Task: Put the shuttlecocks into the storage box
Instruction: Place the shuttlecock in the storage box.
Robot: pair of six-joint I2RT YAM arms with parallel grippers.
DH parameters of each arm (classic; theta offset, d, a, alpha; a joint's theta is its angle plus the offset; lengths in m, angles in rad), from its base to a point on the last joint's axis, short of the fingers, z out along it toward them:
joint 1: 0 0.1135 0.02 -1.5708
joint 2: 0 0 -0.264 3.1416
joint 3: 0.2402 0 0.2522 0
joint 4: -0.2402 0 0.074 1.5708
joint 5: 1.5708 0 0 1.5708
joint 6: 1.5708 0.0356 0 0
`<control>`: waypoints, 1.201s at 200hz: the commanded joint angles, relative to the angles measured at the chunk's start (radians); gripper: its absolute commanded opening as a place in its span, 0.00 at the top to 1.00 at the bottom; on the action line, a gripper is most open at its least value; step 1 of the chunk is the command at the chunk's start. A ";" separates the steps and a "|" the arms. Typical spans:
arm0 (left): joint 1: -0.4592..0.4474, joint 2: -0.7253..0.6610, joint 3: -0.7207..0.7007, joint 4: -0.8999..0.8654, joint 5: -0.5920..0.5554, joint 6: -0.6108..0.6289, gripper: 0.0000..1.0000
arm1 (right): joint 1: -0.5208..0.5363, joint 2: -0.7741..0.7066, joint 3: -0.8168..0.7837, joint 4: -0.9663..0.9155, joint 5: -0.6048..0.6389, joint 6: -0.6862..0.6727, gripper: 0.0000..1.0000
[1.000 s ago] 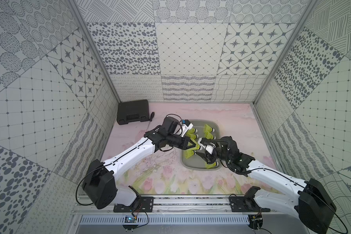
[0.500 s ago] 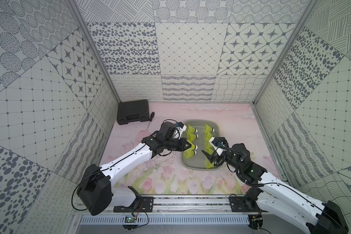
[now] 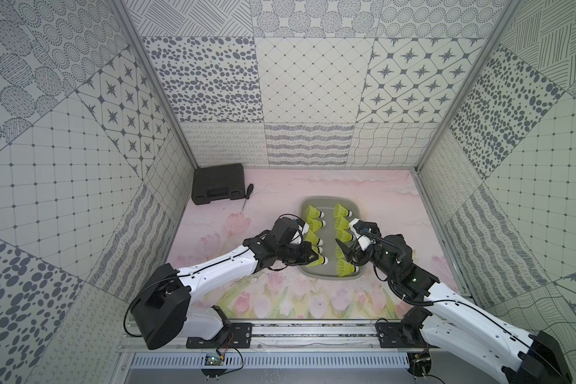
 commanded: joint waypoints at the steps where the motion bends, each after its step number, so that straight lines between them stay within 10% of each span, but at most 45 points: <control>1: -0.013 0.028 -0.010 0.126 -0.016 -0.092 1.00 | -0.002 0.002 0.017 0.034 0.005 0.025 0.01; 240: -0.022 0.118 -0.013 0.037 -0.083 -0.076 1.00 | -0.011 0.023 0.001 0.018 0.013 0.033 0.00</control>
